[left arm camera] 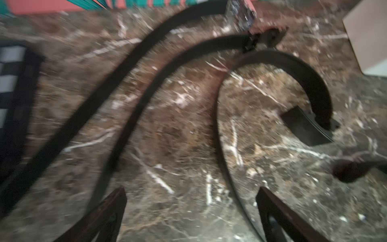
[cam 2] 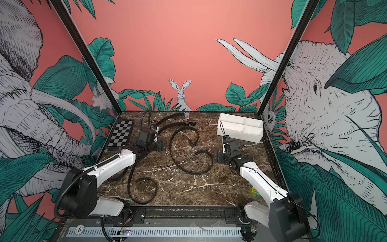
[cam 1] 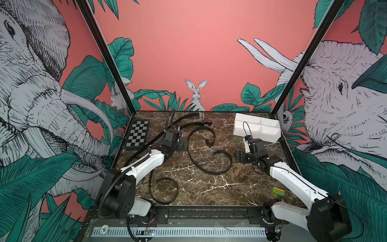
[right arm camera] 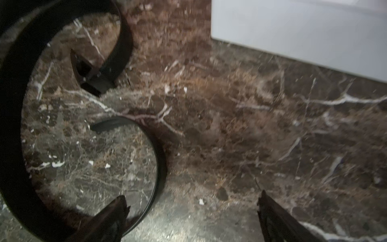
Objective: Place the belts into the storage roll
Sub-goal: Roll the belt at the center of the board.
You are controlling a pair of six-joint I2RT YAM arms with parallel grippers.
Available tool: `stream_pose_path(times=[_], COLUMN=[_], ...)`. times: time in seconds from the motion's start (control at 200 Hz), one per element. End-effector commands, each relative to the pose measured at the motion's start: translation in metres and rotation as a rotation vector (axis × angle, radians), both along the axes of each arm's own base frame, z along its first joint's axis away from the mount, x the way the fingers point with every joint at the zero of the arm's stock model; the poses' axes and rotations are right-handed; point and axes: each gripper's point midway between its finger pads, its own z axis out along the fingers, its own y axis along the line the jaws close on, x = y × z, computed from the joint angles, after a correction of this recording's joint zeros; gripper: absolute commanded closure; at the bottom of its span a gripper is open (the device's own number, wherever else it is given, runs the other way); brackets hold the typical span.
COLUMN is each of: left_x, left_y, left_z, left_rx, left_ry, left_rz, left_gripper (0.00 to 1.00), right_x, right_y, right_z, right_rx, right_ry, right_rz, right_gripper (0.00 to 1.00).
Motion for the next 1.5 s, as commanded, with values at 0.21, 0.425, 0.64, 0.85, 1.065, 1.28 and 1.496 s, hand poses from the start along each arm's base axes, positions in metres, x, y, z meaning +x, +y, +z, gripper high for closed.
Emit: stream_pose_path(times=[0.21,0.425,0.64,0.85,1.065,1.28,1.496], left_x=[-0.004,-0.005,-0.008,-0.009,-0.010,-0.016,-0.022], left_y=[-0.046,-0.051,-0.049,-0.042,-0.041,-0.044,-0.054], left_z=[-0.037,-0.058,-0.079,-0.087,-0.098,-0.107,-0.112], left_rx=[-0.046,-0.022,0.001,0.035,0.061,0.046,0.014], left_ry=[0.196,0.256,0.307,0.318,0.344,0.366,0.384], left_rz=[-0.100,-0.098,-0.090,-0.069,-0.075,-0.103,-0.142], left_gripper=[0.01,0.04,0.08,0.08,0.08,0.10,0.13], right_x=[-0.010,-0.014,-0.030,-0.068,-0.112,-0.110,-0.077], right_y=[0.024,0.044,0.054,0.074,0.100,0.094,0.068], right_z=[-0.047,-0.065,-0.087,-0.093,-0.094,-0.071,-0.052], right_rx=[0.045,0.055,0.036,0.006,-0.001,-0.066,-0.049], right_ry=[0.184,0.231,0.316,0.411,0.475,0.395,0.298], right_rz=[0.001,0.048,0.080,0.159,0.235,0.231,0.166], right_gripper=[0.22,0.25,0.38,0.47,0.47,0.35,0.30])
